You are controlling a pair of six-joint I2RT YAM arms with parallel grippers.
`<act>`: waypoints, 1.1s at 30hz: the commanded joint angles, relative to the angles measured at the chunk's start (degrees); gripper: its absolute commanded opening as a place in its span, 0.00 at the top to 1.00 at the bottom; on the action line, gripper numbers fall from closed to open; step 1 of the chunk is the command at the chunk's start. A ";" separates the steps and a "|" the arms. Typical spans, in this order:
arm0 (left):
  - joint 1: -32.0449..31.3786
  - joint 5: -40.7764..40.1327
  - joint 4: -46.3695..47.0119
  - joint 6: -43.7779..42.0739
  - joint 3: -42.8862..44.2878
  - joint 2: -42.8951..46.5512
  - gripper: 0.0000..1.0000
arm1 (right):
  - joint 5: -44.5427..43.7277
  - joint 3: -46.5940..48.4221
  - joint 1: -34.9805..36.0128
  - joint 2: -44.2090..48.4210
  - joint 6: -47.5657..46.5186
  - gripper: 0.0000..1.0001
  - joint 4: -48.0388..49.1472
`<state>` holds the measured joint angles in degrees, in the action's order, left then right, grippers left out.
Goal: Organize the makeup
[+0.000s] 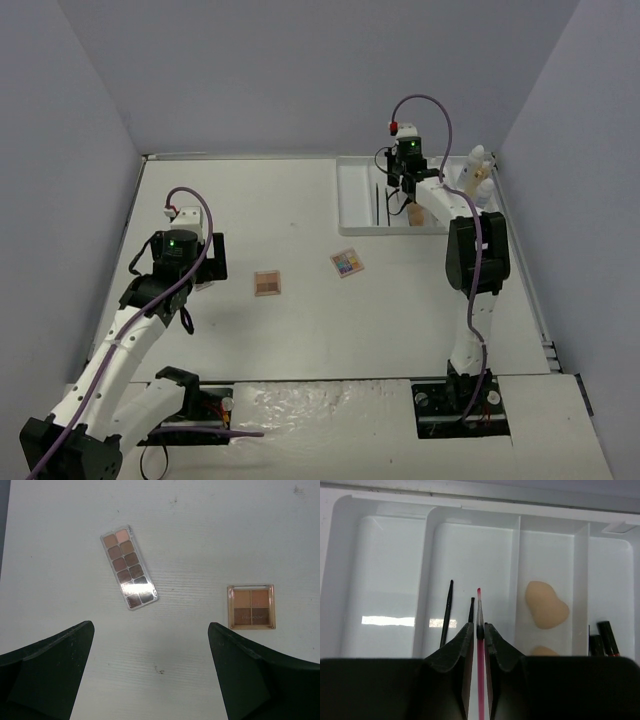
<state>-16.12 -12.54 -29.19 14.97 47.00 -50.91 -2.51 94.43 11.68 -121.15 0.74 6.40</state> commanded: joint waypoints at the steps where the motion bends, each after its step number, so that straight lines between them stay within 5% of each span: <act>1: -0.23 -1.63 2.65 -0.91 0.72 -0.33 0.03 | 1.90 4.50 0.19 -1.58 -1.40 0.85 1.89; 9: -0.14 -1.25 3.18 -1.45 0.90 -1.32 0.03 | 4.52 1.75 0.21 3.11 -1.00 0.31 1.04; 15: -0.14 -0.44 3.66 -1.86 1.00 -1.74 0.03 | 9.06 -9.32 4.16 14.88 -0.81 0.05 -0.25; 23: -0.05 0.15 4.22 -2.05 1.15 -2.10 0.03 | 8.99 -25.70 15.27 23.92 1.64 0.00 -1.66; 33: -0.05 0.92 4.51 -2.12 1.07 -2.25 0.03 | 3.75 -32.51 22.89 20.71 3.87 0.00 -1.59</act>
<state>-16.12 -11.94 -27.95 13.65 47.00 -52.86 5.46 61.64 33.04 -100.12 3.03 2.64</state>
